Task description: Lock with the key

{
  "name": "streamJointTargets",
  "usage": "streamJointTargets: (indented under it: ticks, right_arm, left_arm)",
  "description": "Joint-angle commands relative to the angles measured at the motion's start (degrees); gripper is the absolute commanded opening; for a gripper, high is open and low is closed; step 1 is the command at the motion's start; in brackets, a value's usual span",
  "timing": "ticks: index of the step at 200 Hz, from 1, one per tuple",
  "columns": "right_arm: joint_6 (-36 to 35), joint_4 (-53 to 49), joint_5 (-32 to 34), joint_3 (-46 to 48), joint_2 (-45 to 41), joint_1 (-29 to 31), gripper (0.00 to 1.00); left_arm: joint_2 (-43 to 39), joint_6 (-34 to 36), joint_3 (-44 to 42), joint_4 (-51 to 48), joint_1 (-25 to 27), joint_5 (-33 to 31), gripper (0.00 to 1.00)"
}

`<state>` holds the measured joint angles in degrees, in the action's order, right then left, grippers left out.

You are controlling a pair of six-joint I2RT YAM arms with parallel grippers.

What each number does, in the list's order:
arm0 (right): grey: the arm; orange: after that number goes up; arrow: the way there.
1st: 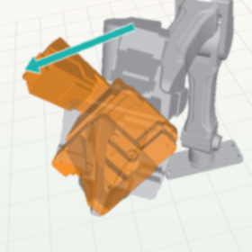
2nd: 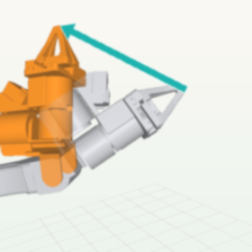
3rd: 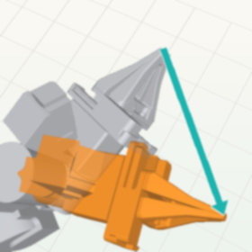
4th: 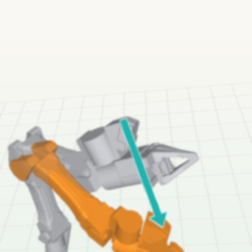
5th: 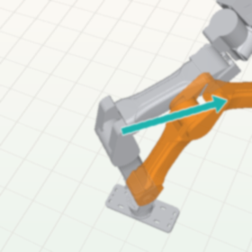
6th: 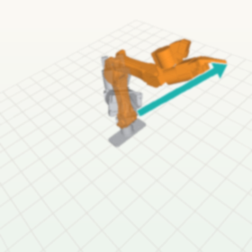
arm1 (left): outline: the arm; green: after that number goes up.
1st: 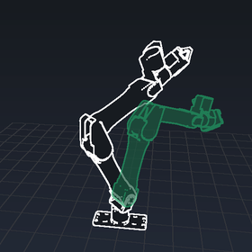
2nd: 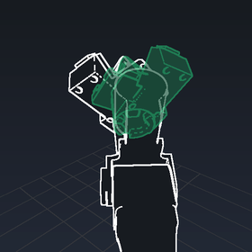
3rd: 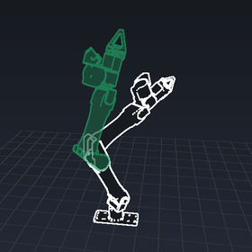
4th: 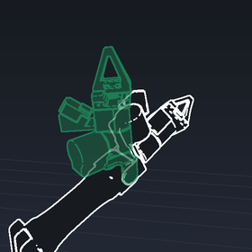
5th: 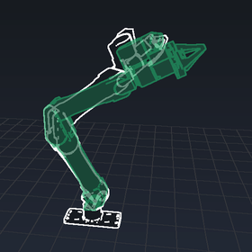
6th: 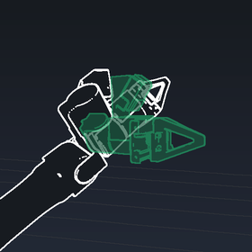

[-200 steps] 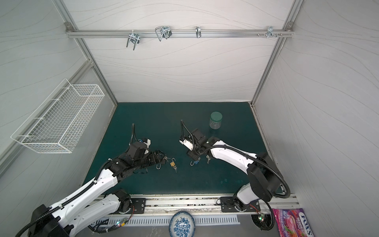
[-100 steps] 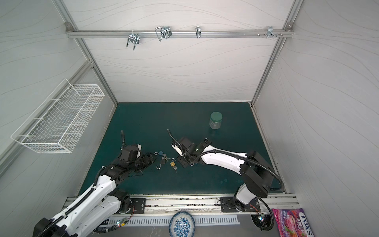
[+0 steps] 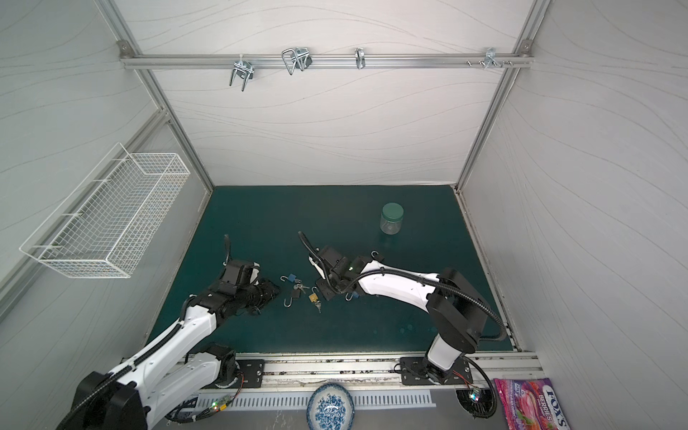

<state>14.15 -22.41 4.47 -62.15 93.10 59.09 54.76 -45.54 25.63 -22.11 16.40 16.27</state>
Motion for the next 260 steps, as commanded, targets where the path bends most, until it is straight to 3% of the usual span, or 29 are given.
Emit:
streamJointTargets:
  ticks: [1, 120, 178, 260]
  right_arm:
    - [1.7, 0.2, 0.1, 0.9, -2.5, -0.7, 0.41]
    - [1.2, -3.1, 4.1, 9.2, -19.4, -5.0, 0.37]
    - [1.4, -3.5, 4.4, 10.2, -22.7, -5.7, 0.35]
    - [0.9, -4.2, 5.1, 11.4, -25.8, -7.2, 0.34]
  left_arm:
    - [3.5, 2.5, 3.4, 3.3, 1.8, 0.3, 0.31]
    - [21.5, 5.5, 9.8, 8.3, 7.2, -6.1, 0.36]
    - [28.1, 7.0, 13.0, 8.3, 9.0, -6.1, 0.37]
    - [29.9, 6.3, 13.3, 8.2, 15.1, -4.6, 0.39]
